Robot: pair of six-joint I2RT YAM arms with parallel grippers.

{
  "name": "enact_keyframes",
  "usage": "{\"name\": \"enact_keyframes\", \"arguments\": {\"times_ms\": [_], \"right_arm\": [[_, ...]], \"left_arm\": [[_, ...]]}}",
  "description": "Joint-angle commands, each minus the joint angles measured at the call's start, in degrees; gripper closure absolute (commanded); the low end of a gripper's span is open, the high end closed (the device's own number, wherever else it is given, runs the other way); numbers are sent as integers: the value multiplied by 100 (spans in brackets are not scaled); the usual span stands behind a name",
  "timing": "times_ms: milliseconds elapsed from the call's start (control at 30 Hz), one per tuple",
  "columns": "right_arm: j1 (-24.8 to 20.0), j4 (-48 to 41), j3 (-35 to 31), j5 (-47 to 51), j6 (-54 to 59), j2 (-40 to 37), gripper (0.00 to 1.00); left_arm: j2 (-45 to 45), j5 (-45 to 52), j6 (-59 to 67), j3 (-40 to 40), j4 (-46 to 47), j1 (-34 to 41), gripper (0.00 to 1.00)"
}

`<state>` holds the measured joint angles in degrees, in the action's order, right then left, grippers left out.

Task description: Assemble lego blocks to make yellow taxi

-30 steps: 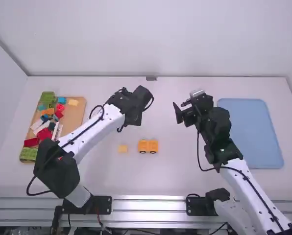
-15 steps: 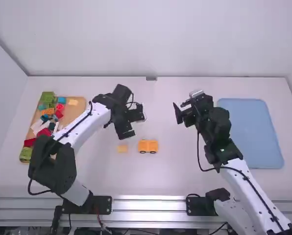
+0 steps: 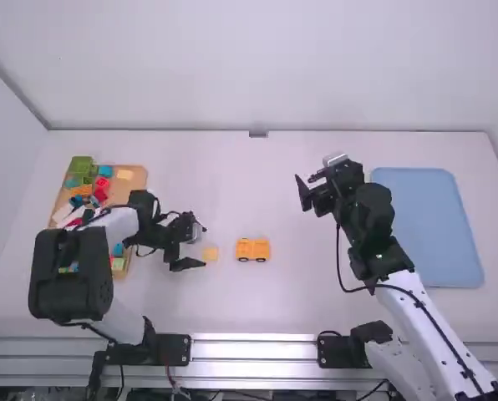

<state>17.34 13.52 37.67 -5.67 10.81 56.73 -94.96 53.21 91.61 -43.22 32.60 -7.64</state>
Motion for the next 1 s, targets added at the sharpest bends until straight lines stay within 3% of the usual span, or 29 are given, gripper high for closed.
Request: {"name": "enact_keyframes", "arguments": {"times_ms": [0, 200, 467, 500, 600, 700, 967], "right_arm": [[2, 15, 243, -11, -35, 17, 2], [-4, 11, 243, -74, -48, 17, 2], [125, 13, 243, -70, -24, 17, 2], [160, 15, 243, -68, -26, 17, 2], [195, 17, 243, -70, -24, 17, 2], [179, 39, 243, -70, -24, 17, 2], [179, 74, 243, -70, -24, 17, 2]], "left_arm": [[-22, 459, -26, 330, -415, -31, 1], [-636, 433, -389, 752, -1626, 7, 5], [-1189, 372, -356, 619, -1836, -26, 19], [-1281, 282, -352, 597, -1862, -24, 26], [-1412, 284, -354, 560, -1937, -28, 31], [-1467, 289, -310, 577, -2072, -26, 57], [-1464, 278, -310, 610, -2243, -33, 68]]}}
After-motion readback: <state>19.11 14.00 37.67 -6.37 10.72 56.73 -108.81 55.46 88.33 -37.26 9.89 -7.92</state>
